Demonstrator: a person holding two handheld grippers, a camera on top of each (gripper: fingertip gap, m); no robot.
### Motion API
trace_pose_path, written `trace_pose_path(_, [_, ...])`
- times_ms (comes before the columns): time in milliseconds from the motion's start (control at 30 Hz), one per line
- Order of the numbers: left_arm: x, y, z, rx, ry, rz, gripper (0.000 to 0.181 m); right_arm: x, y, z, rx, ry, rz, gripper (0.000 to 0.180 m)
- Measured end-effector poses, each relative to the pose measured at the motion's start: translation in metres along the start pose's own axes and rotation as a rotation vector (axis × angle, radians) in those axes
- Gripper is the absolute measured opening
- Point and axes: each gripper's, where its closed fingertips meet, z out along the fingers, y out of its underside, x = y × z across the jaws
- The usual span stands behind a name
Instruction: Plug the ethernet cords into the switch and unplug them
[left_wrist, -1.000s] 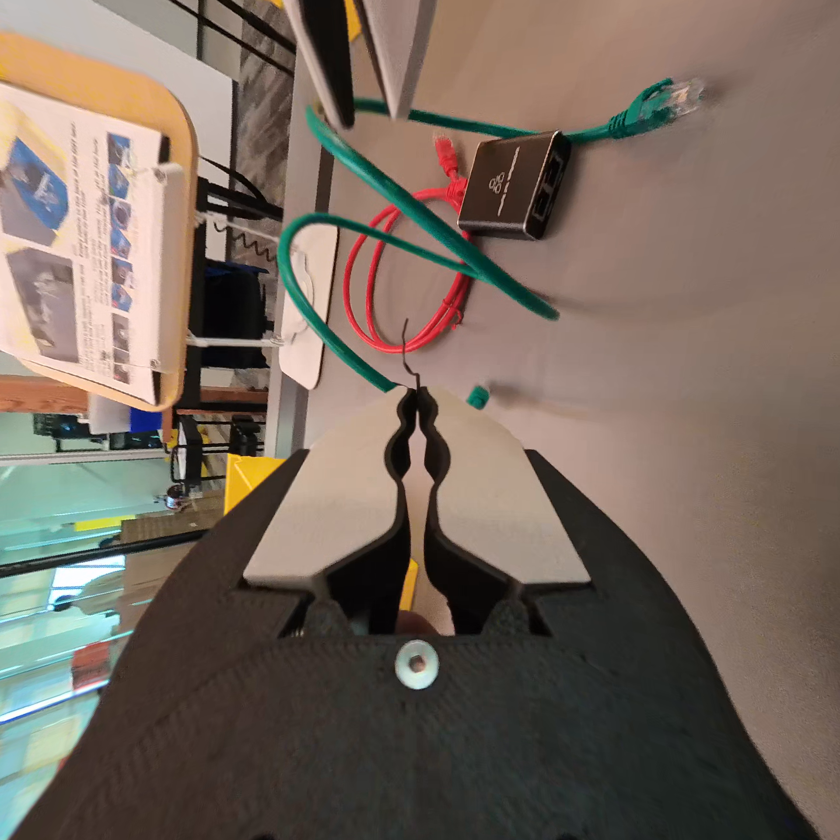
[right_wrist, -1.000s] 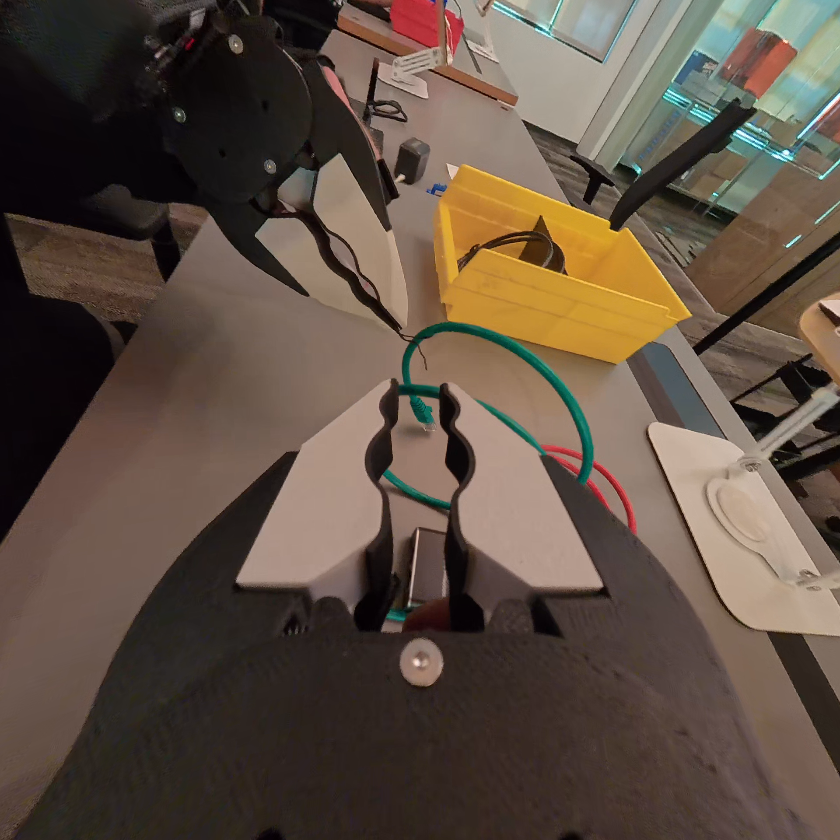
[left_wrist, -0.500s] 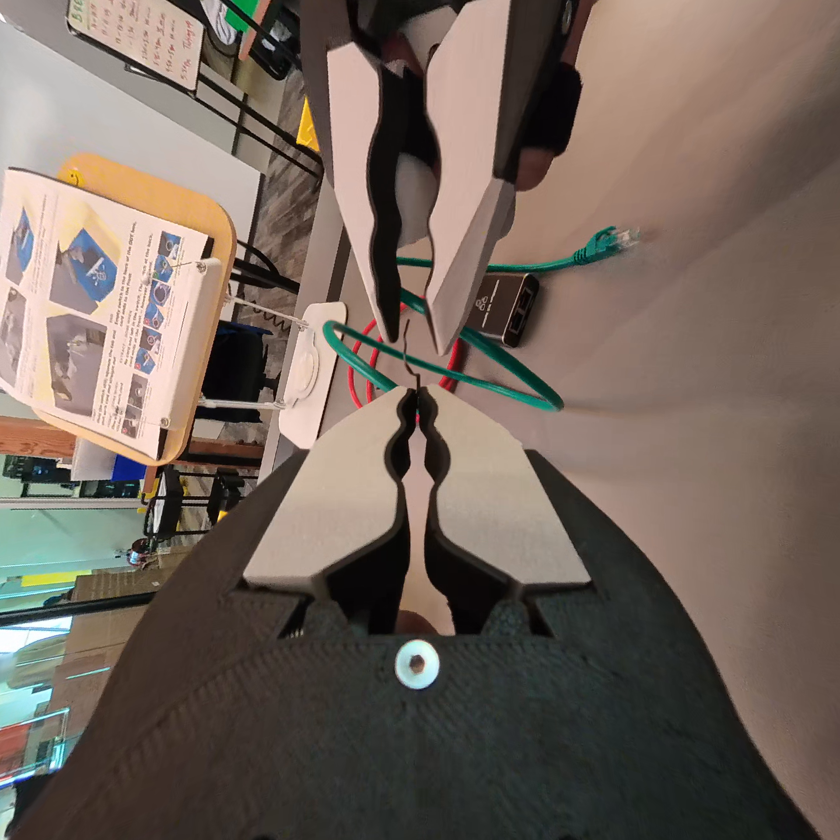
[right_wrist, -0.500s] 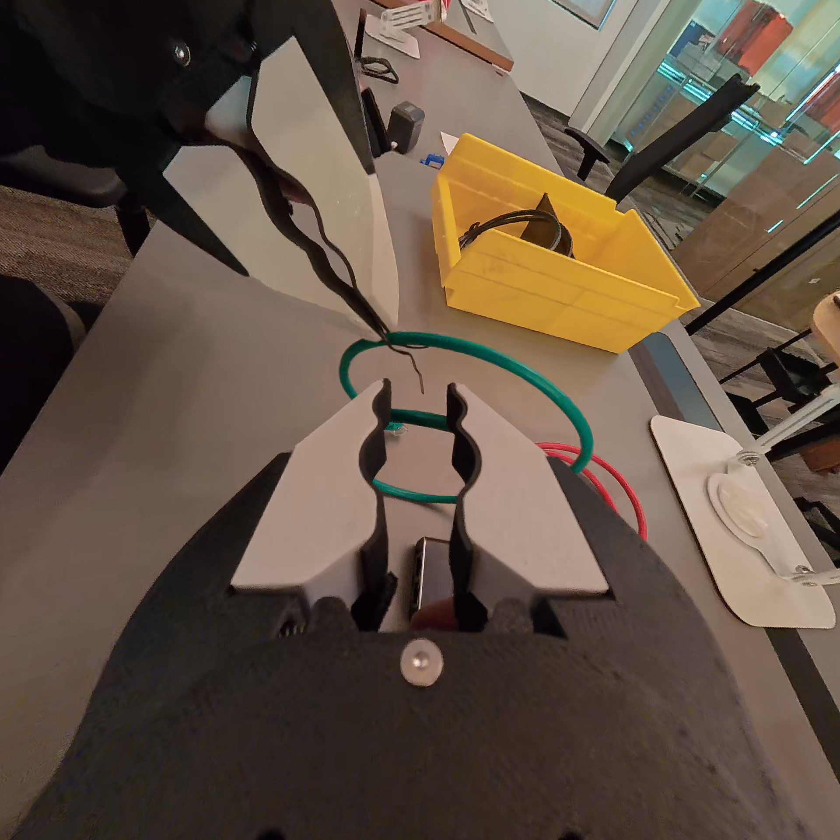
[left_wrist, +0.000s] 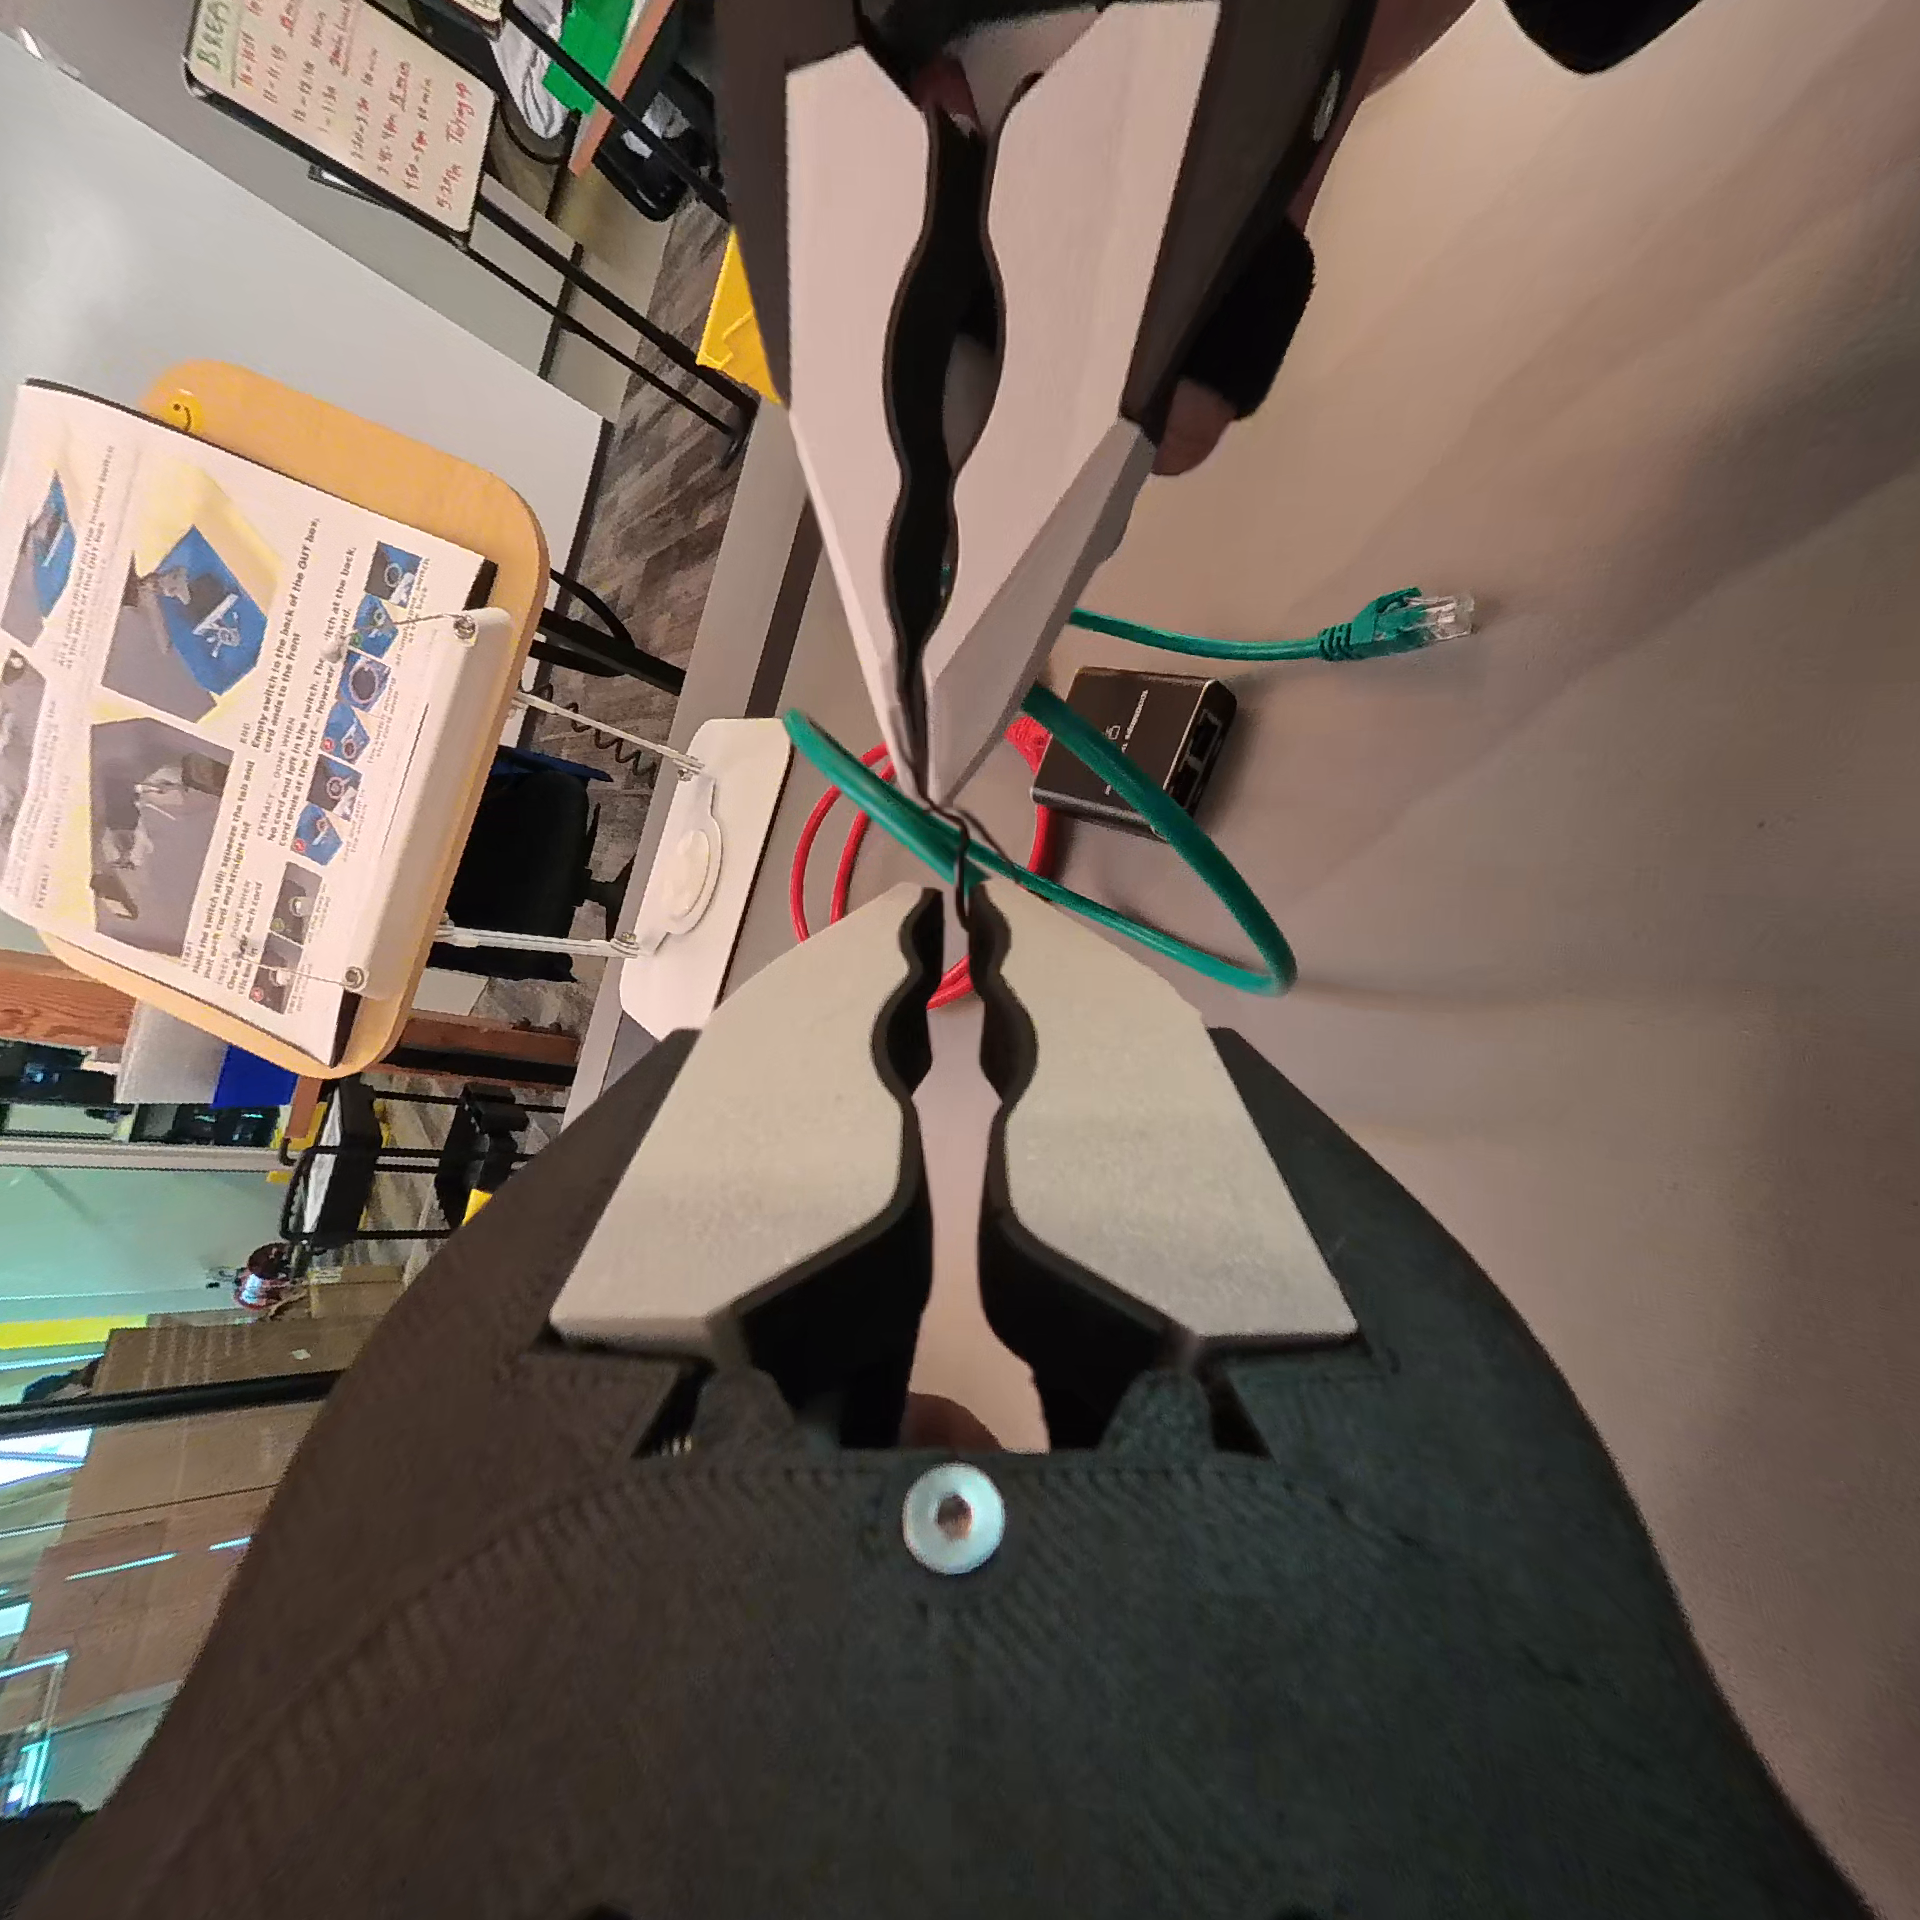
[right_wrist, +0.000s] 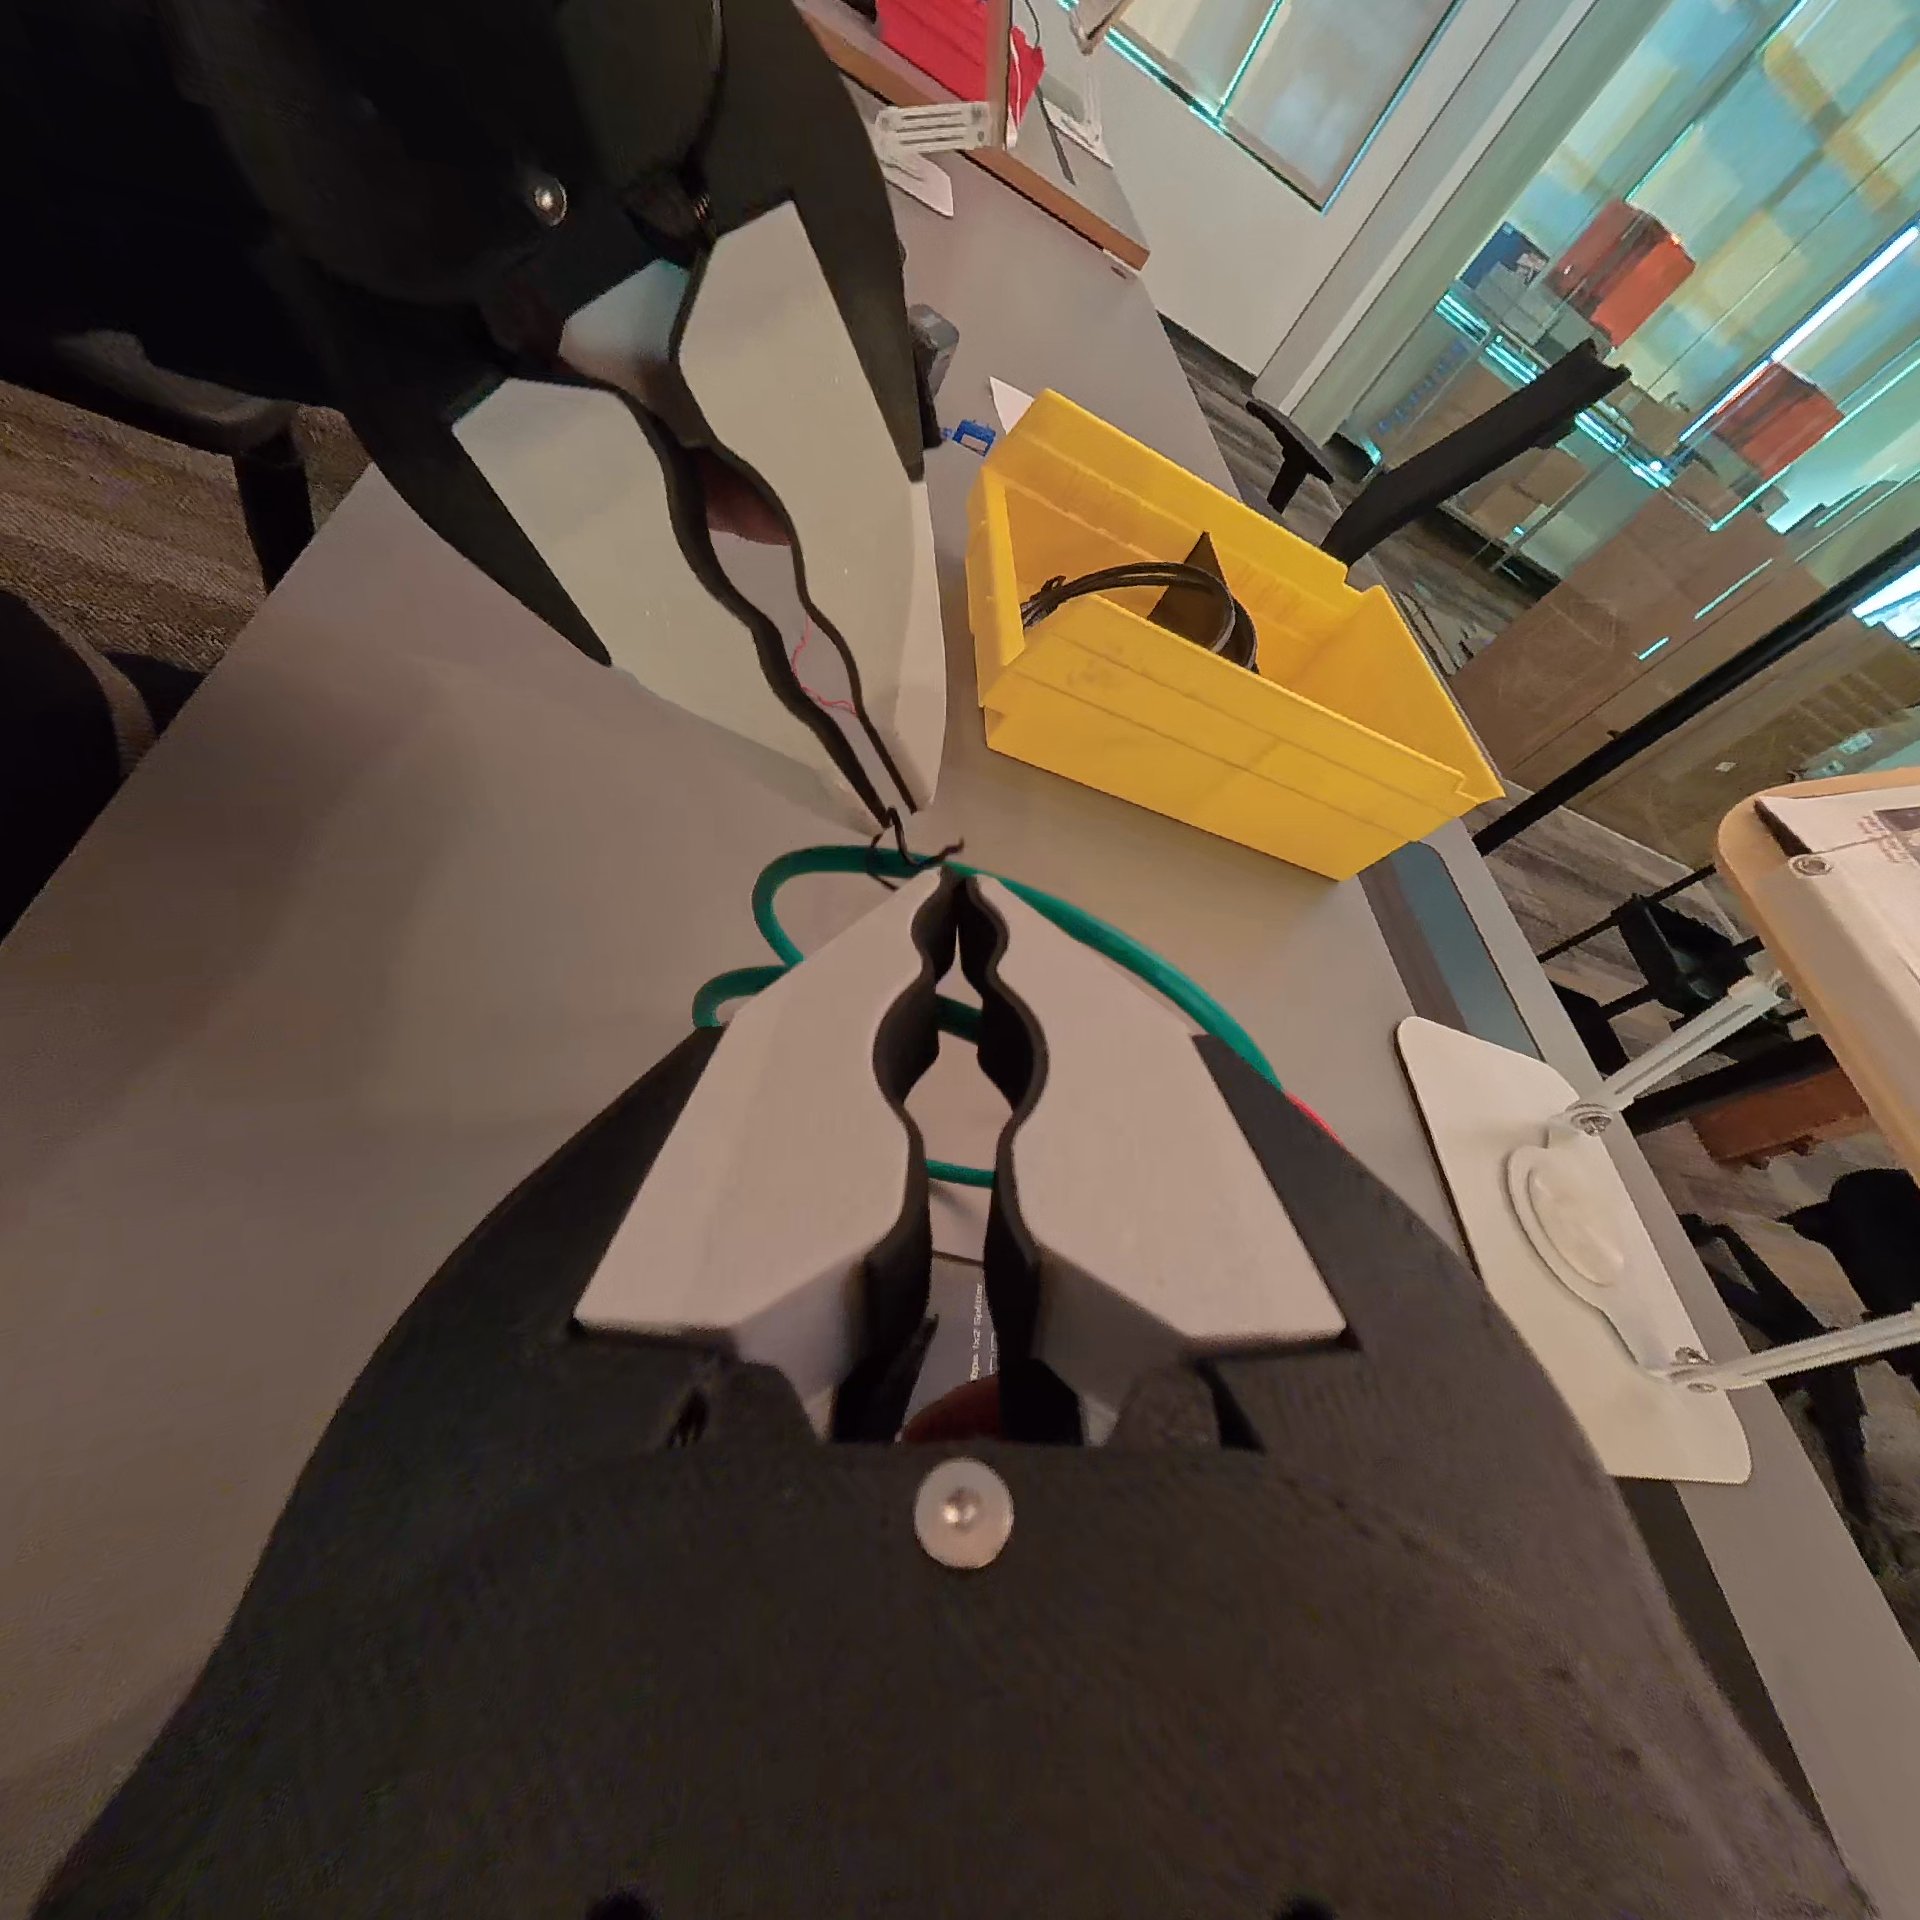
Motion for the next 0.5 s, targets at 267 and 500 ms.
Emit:
trace_pose_path(267, [0.002, 0.001, 0.003, 0.001, -0.003, -0.037, 0.008, 0.003, -0.003, -0.009, -0.002, -0.005, -0.003, 0.0])
trace_pose_path(500, [0.0, 0.003, 0.0, -0.018, -0.005, -0.033, 0.006, 0.012, -0.006, -0.019, 0.029, 0.015, 0.028, 0.0])
